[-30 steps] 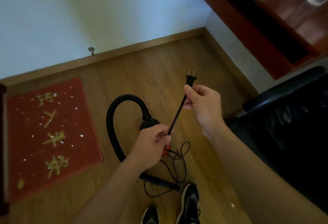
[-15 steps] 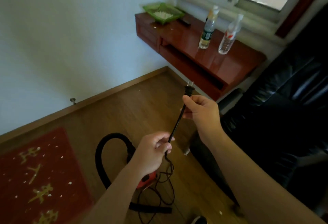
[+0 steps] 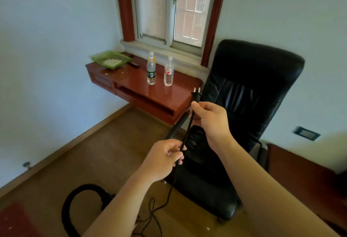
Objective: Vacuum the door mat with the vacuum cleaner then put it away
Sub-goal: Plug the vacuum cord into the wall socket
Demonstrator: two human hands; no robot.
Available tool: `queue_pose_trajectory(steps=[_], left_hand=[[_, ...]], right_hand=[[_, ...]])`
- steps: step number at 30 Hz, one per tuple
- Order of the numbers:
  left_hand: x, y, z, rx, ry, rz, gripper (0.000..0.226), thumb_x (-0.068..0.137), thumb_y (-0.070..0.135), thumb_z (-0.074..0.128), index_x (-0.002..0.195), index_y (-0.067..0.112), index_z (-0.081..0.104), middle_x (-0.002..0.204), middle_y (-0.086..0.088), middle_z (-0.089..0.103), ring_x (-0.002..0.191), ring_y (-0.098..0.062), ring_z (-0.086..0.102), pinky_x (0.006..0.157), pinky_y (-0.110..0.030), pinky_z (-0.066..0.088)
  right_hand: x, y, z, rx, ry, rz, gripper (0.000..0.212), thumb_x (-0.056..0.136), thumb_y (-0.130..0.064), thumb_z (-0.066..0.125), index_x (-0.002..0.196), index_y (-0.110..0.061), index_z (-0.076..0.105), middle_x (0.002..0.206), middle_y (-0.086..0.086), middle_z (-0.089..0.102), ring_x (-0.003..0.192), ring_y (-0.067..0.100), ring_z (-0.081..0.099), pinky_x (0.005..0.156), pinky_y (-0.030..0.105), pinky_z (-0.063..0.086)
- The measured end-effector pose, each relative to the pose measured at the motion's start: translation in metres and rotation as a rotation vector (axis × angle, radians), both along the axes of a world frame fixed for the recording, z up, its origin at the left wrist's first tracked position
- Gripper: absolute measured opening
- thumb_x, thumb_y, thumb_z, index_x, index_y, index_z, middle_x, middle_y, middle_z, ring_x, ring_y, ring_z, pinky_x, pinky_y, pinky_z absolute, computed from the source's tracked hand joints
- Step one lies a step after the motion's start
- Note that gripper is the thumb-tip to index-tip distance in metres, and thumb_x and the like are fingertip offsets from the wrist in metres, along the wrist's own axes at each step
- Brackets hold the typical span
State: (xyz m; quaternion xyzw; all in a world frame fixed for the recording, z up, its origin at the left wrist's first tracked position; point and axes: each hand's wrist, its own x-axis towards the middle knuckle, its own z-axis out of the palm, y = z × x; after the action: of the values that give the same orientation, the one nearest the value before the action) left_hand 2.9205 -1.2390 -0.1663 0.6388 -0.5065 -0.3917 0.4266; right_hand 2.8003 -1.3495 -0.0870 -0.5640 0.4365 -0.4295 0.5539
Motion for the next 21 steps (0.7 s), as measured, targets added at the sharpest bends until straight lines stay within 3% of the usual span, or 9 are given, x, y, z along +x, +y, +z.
queue_pose_trajectory(steps=[5,12,16,21], left_hand=[[-0.074,-0.018,0.033,-0.038,-0.059,-0.099,0.022,0.101,0.007,0.056,0.107,0.023,0.068,0.087,-0.005,0.073,0.082,-0.015,0.073,0.08,-0.039,0.061],[-0.179,-0.024,0.069,-0.105,-0.017,-0.15,0.025,0.099,0.001,0.055,0.103,0.022,0.068,0.08,-0.001,0.07,0.076,-0.016,0.072,0.078,-0.042,0.06],[-0.238,-0.024,0.087,-0.131,0.011,-0.187,0.026,0.099,-0.002,0.055,0.101,0.02,0.068,0.079,-0.001,0.068,0.072,-0.012,0.07,0.074,-0.035,0.059],[-0.298,-0.025,0.1,-0.15,0.031,-0.241,0.022,0.098,-0.004,0.055,0.104,0.013,0.067,0.079,-0.005,0.067,0.071,-0.013,0.069,0.072,-0.034,0.059]], right_hand=[[-0.084,-0.003,0.031,-0.04,-0.057,-0.082,0.022,0.096,-0.021,0.068,0.076,-0.012,0.073,0.069,-0.003,0.07,0.071,0.014,0.068,0.077,0.038,0.061],[-0.194,-0.001,0.064,-0.098,-0.078,-0.172,0.021,0.096,-0.026,0.067,0.081,-0.013,0.075,0.073,-0.002,0.071,0.073,0.012,0.069,0.078,0.033,0.061],[-0.25,0.004,0.08,-0.144,-0.102,-0.21,0.018,0.096,-0.026,0.068,0.081,-0.018,0.075,0.073,-0.004,0.07,0.074,0.013,0.068,0.082,0.038,0.061],[-0.312,0.008,0.094,-0.172,-0.12,-0.244,0.023,0.096,-0.024,0.067,0.075,-0.019,0.073,0.069,-0.003,0.068,0.07,0.014,0.065,0.076,0.034,0.059]])
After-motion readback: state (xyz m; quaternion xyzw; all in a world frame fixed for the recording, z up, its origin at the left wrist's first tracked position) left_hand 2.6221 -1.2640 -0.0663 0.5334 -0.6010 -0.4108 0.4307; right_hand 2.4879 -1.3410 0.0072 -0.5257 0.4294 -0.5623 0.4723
